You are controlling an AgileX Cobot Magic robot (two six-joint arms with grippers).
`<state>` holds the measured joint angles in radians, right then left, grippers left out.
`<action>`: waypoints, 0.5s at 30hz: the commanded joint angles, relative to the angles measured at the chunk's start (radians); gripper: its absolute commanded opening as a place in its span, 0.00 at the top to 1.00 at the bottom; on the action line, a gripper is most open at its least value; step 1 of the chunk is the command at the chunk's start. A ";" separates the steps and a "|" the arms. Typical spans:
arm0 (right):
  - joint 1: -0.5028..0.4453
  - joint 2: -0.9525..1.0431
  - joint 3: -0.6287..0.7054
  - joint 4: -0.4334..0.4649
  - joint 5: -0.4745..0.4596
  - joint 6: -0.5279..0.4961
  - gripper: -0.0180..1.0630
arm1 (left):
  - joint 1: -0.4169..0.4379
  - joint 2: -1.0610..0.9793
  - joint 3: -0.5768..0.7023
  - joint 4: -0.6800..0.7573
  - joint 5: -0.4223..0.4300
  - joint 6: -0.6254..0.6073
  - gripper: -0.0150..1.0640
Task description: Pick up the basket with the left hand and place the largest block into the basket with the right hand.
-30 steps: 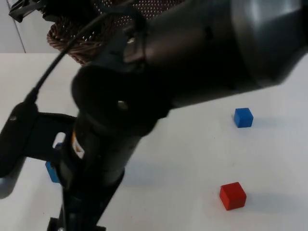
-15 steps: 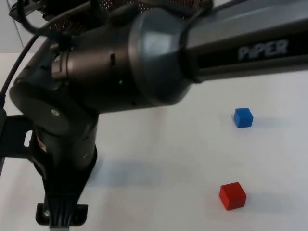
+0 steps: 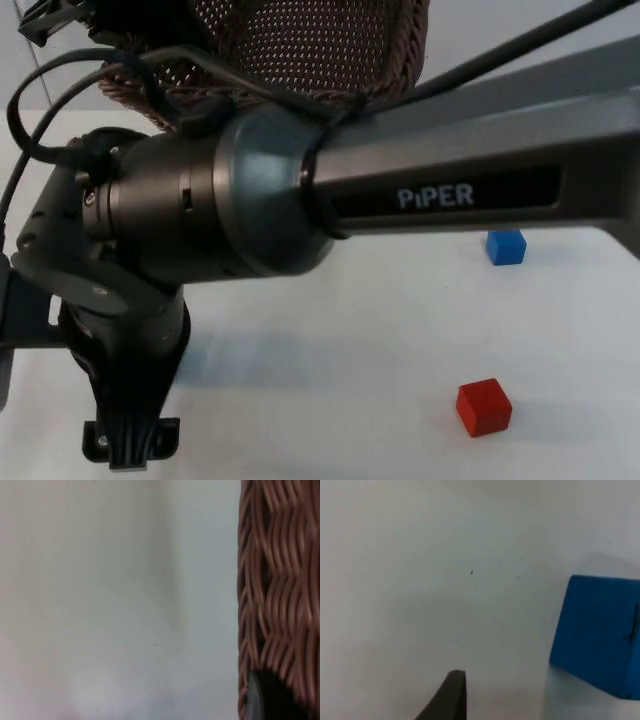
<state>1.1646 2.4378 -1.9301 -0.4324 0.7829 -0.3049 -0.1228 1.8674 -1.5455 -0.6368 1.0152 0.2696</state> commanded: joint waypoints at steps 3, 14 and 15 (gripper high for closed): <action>0.005 0.001 -0.006 -0.011 -0.050 0.009 0.01 | 0.001 -0.015 -0.002 -0.029 -0.010 -0.006 0.99; -0.007 0.001 -0.006 -0.040 -0.127 0.046 0.01 | 0.001 -0.015 -0.002 -0.029 -0.010 -0.006 0.99; -0.012 0.001 -0.006 -0.040 -0.127 0.046 0.01 | 0.001 -0.015 -0.002 -0.029 -0.010 -0.006 0.99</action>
<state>1.1604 2.4378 -1.9305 -0.4647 0.6696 -0.2630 -0.1228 1.8674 -1.5455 -0.6368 1.0152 0.2696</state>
